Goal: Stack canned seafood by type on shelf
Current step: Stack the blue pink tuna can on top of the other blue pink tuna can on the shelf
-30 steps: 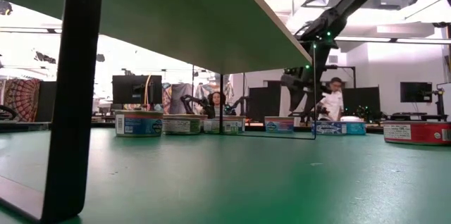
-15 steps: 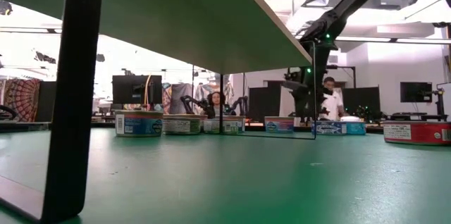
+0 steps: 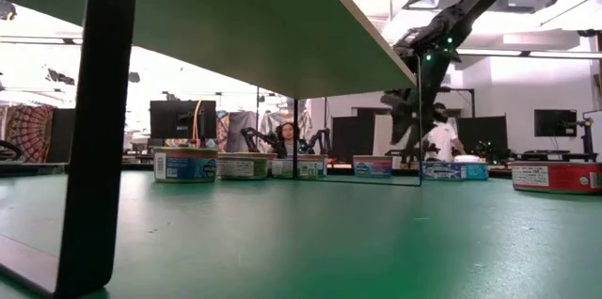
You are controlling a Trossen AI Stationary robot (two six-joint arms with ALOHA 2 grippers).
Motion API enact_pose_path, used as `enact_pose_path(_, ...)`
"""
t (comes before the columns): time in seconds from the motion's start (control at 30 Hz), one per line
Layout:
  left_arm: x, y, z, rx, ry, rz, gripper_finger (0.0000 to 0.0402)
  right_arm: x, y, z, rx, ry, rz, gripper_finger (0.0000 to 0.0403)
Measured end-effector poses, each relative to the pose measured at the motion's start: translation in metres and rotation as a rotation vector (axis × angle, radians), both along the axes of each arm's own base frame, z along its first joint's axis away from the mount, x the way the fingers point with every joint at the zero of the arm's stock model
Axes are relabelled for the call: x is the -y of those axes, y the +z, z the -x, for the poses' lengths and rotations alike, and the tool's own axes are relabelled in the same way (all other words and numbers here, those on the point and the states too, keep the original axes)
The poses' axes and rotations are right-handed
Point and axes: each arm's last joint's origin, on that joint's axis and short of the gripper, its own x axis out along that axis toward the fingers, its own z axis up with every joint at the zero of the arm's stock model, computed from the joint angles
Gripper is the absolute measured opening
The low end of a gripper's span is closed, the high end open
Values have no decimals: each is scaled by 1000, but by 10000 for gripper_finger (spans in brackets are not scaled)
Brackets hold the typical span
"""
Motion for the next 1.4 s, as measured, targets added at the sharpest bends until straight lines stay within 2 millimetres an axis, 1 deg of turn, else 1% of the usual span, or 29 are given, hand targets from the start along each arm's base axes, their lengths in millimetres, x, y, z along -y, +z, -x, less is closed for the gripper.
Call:
enact_pose_path(0.17, 0, 0, 0, 1, 1, 1, 91, 5, -21, -12, 22, 27, -34, 275)
enact_pose_path(0.27, 0, 0, 0, 2, -6, 4, 91, 2, -27, -9, -46, 9, -69, 275)
enact_pose_path(0.43, 1, 0, 0, 16, -21, 26, 91, -4, -22, 4, -135, 59, -111, 274)
enact_pose_path(0.57, 1, 0, 0, 14, -19, 23, 91, -6, -20, 5, -141, 124, -105, 274)
enact_pose_path(0.8, 1, 0, 0, 2, -23, 5, 91, -17, -22, 8, -118, 295, -232, 274)
enact_pose_path(0.93, 1, 0, 0, 1, -24, 5, 91, -22, -22, 10, -99, 288, -292, 274)
enact_pose_path(1.07, 1, 0, 0, 1, -24, 6, 91, -19, -13, 9, -53, 247, -247, 274)
enact_pose_path(1.23, 1, 0, 0, 1, -29, 7, 91, -12, -12, 12, -25, 202, -221, 273)
enact_pose_path(1.33, 1, 0, 0, -1, -31, 5, 91, -8, -16, 17, -18, 188, -203, 261)
enact_pose_path(1.4, 1, 0, 0, -2, -33, 1, 91, -7, -22, 22, -24, 173, -214, 240)
